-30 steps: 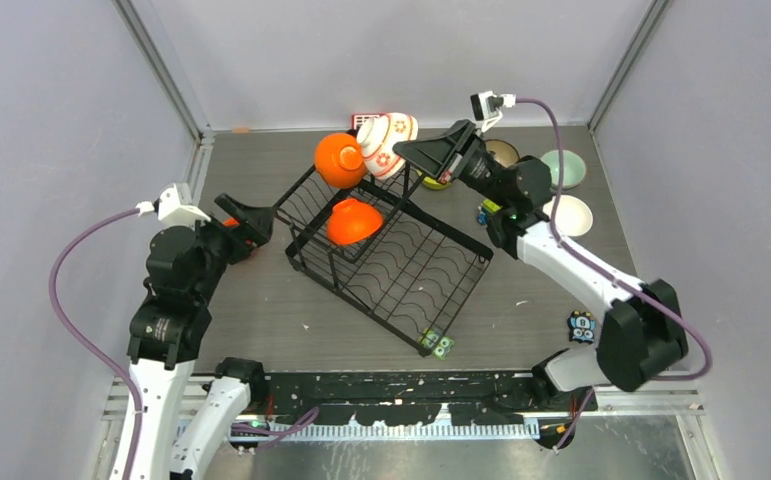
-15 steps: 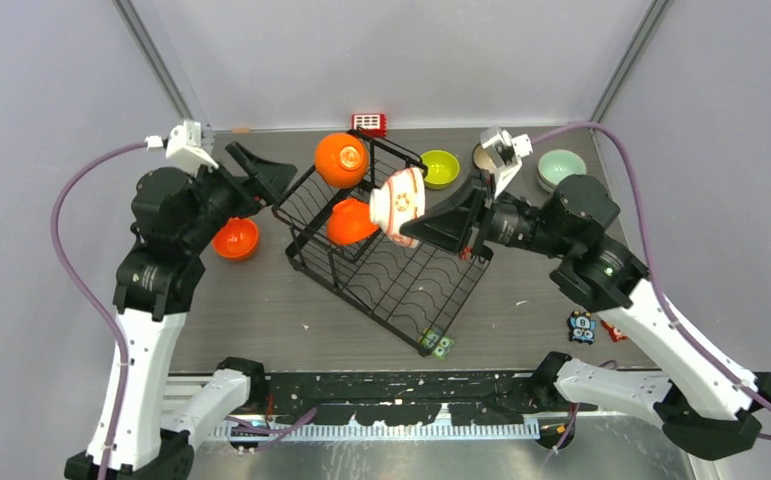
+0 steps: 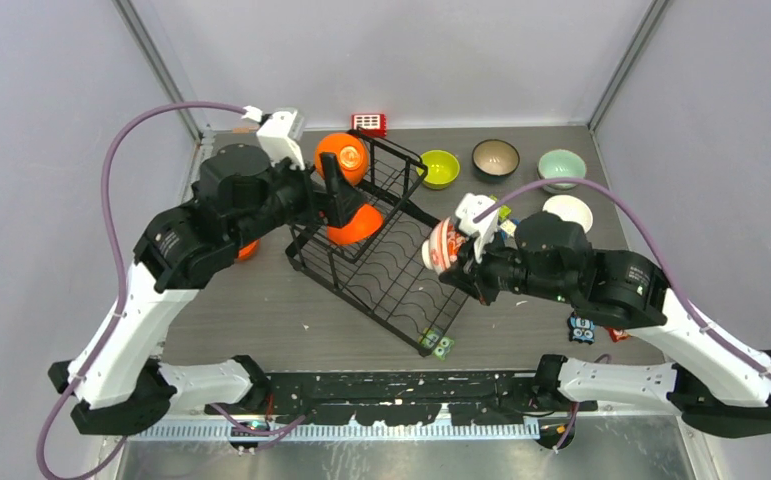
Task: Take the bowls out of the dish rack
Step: Place the bowl at the center of the board.
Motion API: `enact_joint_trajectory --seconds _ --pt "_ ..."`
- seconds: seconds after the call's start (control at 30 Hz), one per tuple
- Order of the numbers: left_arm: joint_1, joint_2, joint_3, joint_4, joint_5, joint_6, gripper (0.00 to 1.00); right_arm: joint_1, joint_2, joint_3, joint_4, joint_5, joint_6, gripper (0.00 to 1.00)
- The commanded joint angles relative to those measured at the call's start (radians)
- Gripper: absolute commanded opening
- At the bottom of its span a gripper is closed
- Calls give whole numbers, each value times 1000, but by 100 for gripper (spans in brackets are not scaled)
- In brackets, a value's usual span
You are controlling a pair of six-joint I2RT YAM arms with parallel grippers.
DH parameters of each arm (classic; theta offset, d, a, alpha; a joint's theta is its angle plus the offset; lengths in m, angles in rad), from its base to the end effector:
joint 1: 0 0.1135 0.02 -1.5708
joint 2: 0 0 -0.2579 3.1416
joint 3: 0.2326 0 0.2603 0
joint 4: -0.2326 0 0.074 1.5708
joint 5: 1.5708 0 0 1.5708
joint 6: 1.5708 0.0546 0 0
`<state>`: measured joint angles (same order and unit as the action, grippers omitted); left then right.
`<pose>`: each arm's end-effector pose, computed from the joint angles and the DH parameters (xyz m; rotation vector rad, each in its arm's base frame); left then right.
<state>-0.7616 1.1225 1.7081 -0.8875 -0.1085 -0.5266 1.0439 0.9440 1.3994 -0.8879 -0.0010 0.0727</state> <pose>0.1551 -0.1397 0.4978 0.1509 1.9410 -0.7752 0.0938 0.1613 0.4338 -0.9697 1.8360 0.7046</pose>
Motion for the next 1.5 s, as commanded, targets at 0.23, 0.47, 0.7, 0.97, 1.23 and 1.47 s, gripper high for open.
enact_joint_trajectory --seconds 0.23,0.47,0.7,0.97,1.23,1.47 --pt "-257 180 260 -281 -103 85 86 510 86 70 -188 585 -294 1" --pt "-331 236 346 -344 -50 137 86 712 241 153 -306 716 -391 1" --pt "-486 310 317 -485 -189 172 85 741 303 164 -371 713 -461 1" --pt "-495 359 346 -572 -190 196 75 748 323 181 -381 718 -480 1" --pt "-496 425 383 -623 -213 190 42 749 328 177 -367 740 -492 1" --pt "-502 461 415 -642 -204 169 8 765 340 181 -373 759 -492 1"
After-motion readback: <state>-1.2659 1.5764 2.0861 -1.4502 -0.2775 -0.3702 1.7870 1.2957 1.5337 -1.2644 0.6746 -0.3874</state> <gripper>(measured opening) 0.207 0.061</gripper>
